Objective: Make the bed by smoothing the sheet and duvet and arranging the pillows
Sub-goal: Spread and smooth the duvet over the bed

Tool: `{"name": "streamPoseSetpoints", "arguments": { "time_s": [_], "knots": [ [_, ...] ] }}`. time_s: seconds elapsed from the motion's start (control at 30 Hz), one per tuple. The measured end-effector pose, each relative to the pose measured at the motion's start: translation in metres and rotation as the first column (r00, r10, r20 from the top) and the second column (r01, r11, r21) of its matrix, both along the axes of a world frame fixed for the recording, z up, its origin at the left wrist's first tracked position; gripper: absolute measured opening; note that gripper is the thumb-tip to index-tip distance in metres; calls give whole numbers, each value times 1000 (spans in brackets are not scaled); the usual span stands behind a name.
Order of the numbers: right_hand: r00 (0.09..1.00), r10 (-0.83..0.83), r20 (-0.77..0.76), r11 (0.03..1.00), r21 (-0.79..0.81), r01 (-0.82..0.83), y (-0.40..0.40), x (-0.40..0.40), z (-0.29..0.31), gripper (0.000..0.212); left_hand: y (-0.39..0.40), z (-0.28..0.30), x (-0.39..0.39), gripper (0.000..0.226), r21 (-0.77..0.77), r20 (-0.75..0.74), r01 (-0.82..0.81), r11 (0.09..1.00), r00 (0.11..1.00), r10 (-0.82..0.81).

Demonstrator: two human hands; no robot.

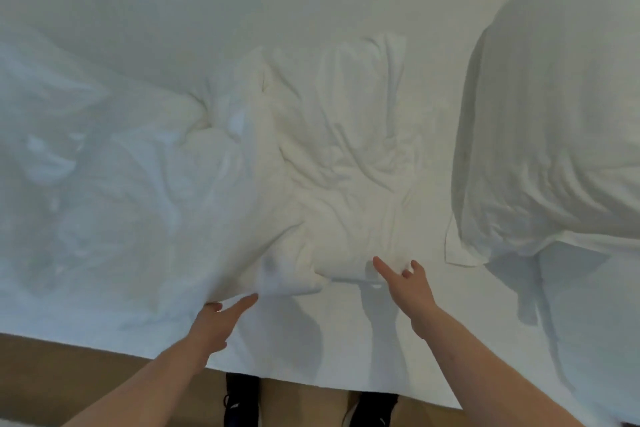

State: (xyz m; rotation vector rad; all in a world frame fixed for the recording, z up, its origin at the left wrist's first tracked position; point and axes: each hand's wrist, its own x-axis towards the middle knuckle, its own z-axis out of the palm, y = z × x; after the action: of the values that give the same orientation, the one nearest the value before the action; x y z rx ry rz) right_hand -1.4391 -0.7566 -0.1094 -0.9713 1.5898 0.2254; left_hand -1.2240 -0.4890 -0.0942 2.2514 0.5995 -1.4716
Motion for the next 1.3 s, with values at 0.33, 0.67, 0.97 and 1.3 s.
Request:
{"name": "streamPoseSetpoints", "arguments": {
  "time_s": [0.33,0.67,0.97,1.3],
  "knots": [
    [780,-613,124,784,218,581,57,95,-54,111,-31,-42,21,54,-383,54,-501,776,826,561],
    [568,-706,422,580,-115,806,-9,69,88,60,38,74,43,28,-191,641,-116,975,737,213],
    [501,-549,669,629,-64,775,-10,111,174,55,134,101,-2,44,196,365,725,660,571,-736],
    [658,-702,274,636,-174,751,107,11,149,49,60,122,-44,22,1,392,807,591,543,-743]
  ]
}}
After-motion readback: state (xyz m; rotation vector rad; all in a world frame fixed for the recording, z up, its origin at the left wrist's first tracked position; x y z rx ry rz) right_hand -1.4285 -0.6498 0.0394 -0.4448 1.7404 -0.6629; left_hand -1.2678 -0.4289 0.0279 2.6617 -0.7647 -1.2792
